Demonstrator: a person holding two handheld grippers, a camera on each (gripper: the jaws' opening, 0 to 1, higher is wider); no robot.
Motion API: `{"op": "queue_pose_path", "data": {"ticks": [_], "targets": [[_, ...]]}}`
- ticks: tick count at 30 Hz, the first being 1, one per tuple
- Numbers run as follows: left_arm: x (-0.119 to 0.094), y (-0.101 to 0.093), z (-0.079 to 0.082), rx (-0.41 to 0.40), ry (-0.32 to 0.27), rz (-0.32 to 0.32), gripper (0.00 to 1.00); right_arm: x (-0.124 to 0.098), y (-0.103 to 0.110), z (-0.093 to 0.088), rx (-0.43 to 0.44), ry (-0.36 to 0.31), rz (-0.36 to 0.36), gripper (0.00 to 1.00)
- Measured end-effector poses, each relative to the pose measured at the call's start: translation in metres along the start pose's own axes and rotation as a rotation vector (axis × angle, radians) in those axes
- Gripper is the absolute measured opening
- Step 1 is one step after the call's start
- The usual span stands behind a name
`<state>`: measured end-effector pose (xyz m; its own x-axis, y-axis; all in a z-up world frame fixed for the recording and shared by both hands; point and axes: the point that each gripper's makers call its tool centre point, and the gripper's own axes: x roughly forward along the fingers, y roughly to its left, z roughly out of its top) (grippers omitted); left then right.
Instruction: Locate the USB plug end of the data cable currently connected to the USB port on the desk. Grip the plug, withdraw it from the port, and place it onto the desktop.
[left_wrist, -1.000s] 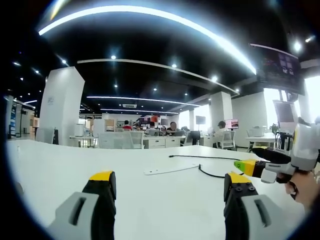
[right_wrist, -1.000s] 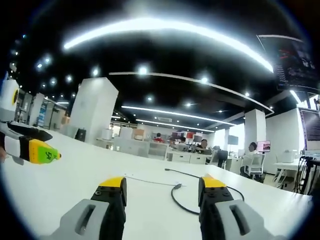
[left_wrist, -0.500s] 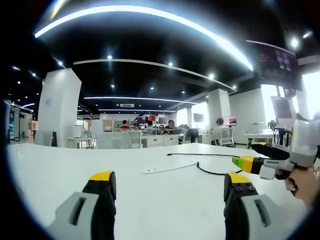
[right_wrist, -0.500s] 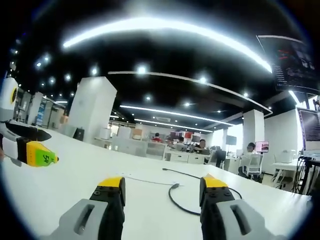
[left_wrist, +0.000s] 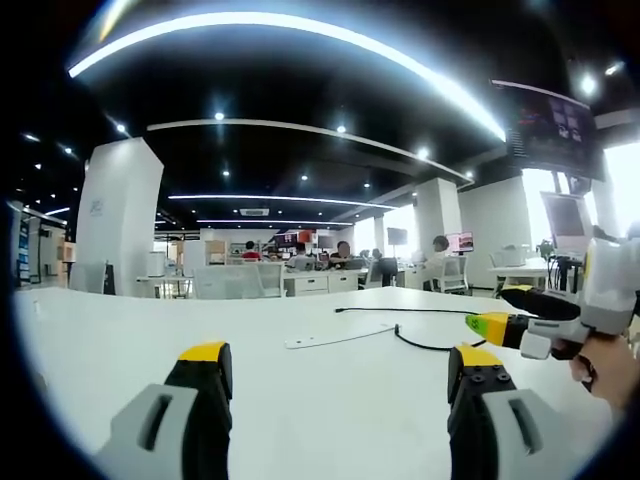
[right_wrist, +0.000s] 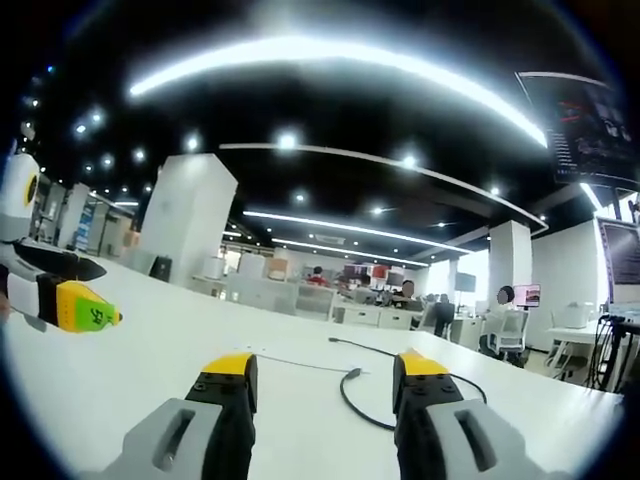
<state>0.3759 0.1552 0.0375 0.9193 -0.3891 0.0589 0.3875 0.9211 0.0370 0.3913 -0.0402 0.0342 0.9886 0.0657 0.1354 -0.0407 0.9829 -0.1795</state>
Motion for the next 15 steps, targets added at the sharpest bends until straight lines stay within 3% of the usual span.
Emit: {"op": "queue_pose_path", "data": {"ticks": [15], "targets": [[-0.0006,0.0001,0.0005,-0.001,-0.002,0.002,0.89,-0.0007,0.003,-0.001,-0.026,0.002,0.008,0.54]]}}
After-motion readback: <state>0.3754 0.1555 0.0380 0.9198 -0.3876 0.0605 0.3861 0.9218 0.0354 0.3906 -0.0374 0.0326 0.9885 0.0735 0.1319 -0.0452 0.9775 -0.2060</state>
